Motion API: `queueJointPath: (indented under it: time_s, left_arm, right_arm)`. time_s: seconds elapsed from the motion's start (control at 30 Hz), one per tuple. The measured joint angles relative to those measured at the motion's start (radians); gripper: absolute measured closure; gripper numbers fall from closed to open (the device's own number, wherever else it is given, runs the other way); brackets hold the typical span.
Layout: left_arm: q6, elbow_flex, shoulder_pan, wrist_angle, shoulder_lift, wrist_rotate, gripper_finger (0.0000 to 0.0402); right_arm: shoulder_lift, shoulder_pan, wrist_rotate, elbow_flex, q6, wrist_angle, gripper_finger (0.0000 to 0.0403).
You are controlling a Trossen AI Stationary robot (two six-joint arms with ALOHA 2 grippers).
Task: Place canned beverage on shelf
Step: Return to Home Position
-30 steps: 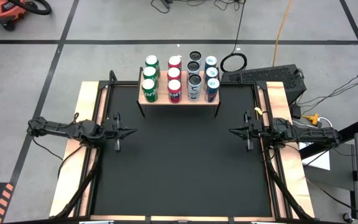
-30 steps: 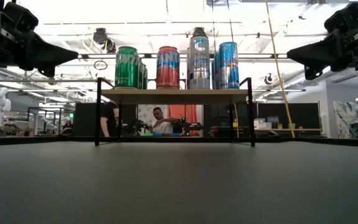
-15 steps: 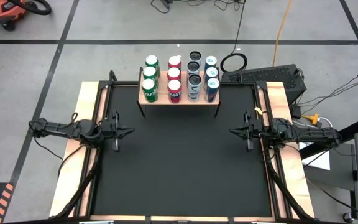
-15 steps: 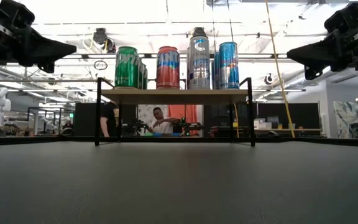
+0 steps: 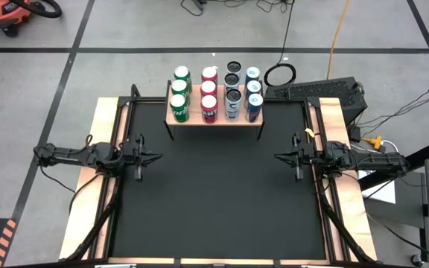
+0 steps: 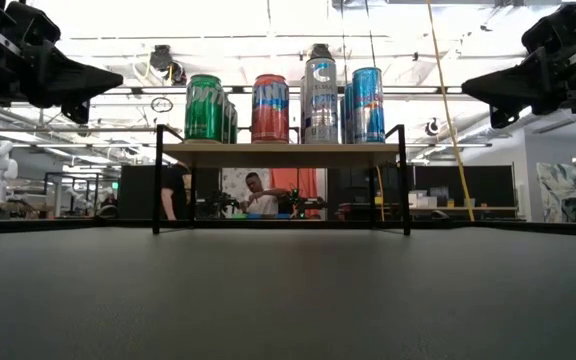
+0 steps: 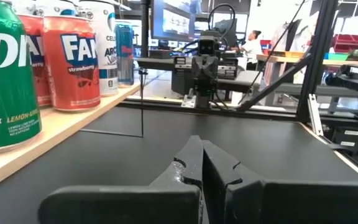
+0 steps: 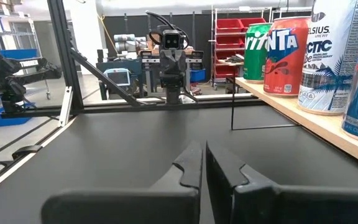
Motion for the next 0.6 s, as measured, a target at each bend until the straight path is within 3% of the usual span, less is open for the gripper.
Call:
queueJointPath:
  time_s: [0.6]
  left_arm:
    - [0.017,0.0,0.0,-0.001,0.002,0.001,0.0402]
  right_arm:
    - [0.0,0.0,0.0,0.0,0.0,0.0,0.0403]
